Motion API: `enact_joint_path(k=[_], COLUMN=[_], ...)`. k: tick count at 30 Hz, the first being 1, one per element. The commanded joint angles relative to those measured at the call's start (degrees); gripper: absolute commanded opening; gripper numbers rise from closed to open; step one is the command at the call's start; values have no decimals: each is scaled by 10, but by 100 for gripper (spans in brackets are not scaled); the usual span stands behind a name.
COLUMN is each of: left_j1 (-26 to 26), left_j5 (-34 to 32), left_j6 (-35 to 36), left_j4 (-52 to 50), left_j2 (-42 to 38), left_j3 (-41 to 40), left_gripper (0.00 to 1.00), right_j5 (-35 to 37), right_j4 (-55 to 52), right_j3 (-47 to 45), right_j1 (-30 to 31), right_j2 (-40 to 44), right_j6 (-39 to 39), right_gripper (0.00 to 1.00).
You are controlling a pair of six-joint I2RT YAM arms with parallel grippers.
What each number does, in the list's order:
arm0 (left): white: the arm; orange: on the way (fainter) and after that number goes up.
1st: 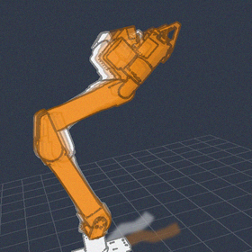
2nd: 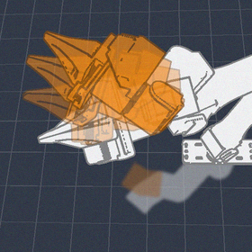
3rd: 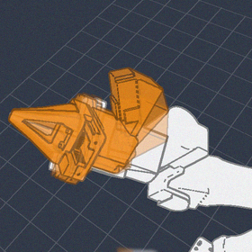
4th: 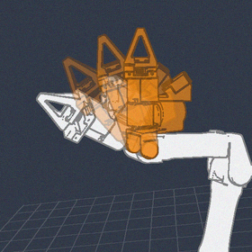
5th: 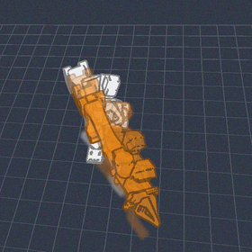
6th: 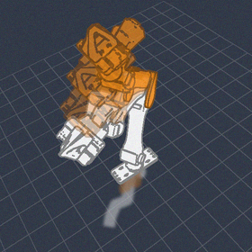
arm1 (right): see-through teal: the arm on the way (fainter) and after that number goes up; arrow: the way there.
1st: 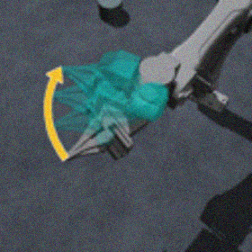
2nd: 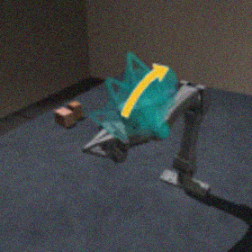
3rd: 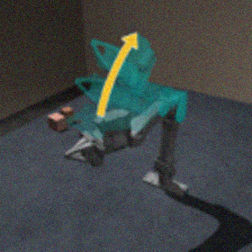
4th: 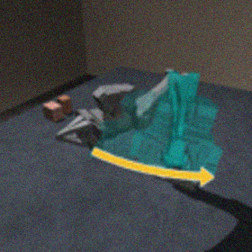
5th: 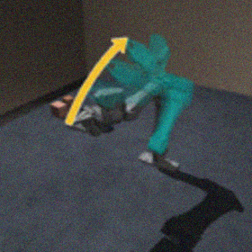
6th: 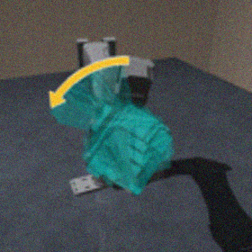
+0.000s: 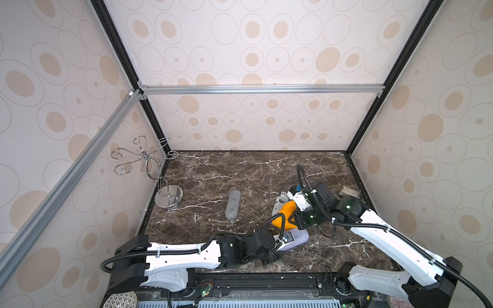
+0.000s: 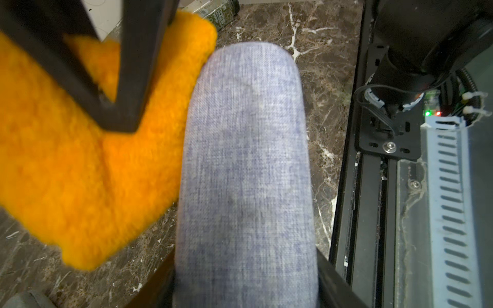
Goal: Wipe the eyeglass case
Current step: Wipe the dirt from the eyeglass case, then place the eyeglass case at the center of the board.
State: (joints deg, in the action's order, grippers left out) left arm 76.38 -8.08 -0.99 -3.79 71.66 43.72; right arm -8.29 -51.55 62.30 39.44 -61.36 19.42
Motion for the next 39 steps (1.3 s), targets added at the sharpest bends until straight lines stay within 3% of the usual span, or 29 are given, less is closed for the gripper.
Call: enact_joint_path(k=[1,9,15,21,28,39], left_j1=[-24,-53,-64,-88,-101,-104], left_j5=[-30,-66,-142,-166,-157,-163], left_j6=[-59,-190,-357,-491,-559,-597], left_j4=[21,-8,-98,-137,-127,-109], left_j2=[-24,-80,-78,-34,30,112], left_j3=[-11,-46,-62,-77,-81,-80], left_gripper=[52,52,53,53,56,64], right_j5=[55,66,-28,-98,-138,-113], right_j4=[-46,-69,-1,73,128,153], right_j3=[-18,-33,-86,-131,-174,-224], right_j1=[-22,-28,-27,-27,-26,-26], right_j2=[57,134,174,169,167,196], right_j6=[40,49,33,17,9,31], right_gripper=[0,0,0,0,0,0])
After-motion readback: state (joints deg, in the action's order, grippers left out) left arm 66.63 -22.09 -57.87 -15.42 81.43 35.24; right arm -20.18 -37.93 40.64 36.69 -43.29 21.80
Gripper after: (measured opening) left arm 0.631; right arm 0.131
